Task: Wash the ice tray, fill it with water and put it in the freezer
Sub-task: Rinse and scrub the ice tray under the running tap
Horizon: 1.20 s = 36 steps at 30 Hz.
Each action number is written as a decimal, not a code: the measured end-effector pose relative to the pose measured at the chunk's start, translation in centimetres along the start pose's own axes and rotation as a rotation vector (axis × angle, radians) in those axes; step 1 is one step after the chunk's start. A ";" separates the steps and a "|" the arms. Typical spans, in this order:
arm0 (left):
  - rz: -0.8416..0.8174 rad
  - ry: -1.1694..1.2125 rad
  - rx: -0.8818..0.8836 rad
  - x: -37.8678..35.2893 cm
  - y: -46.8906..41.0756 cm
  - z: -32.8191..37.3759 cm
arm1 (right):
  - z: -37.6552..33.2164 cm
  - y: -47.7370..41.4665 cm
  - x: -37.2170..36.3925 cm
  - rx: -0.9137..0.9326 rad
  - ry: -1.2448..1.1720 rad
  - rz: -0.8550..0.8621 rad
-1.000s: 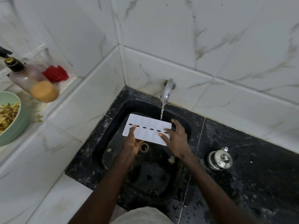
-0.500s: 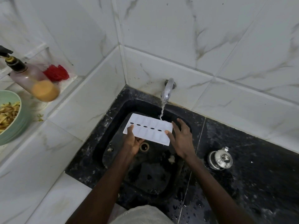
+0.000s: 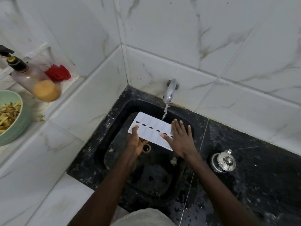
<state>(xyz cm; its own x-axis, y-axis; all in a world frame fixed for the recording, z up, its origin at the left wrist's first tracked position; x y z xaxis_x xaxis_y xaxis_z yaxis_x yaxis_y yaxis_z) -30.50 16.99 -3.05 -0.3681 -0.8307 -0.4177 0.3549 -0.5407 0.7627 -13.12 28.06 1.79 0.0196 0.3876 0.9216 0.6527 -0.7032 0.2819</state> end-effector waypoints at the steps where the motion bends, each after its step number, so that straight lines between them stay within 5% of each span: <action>1: -0.007 -0.004 0.001 0.0 0.0 0.0 | -0.1 0.0 -0.2 -0.020 -0.005 -0.015; 15: -0.030 -0.099 0.062 -0.8 0.7 -2.7 | -3.8 -2.1 -1.4 0.052 -0.031 -0.076; 23: -0.142 -0.252 0.020 -2.2 0.8 -3.3 | -6.7 -4.9 -0.6 0.178 -0.063 -0.122; 28: -0.078 -0.327 0.038 -1.2 0.2 -2.0 | -8.1 -3.3 -1.3 0.440 0.011 -0.134; 36: -0.115 -0.295 -0.002 -3.6 -0.6 -0.2 | -7.5 -4.3 1.0 0.470 0.036 -0.140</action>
<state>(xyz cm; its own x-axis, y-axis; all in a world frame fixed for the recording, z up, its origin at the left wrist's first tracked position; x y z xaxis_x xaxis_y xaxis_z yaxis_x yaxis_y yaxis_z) -29.22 20.29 -2.11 -0.6388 -0.6903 -0.3397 0.2981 -0.6291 0.7179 -21.63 27.00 3.53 -0.1138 0.4327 0.8943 0.9186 -0.2971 0.2606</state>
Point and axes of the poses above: each hand's wrist, its own y-axis away from the middle knuckle, its own x-axis out of the back of the hand, z = x × y, the point moved 8 cm from there along -y, towards the middle knuckle, and after that the axes turned 5 degrees about x, right-handed, at the moved point
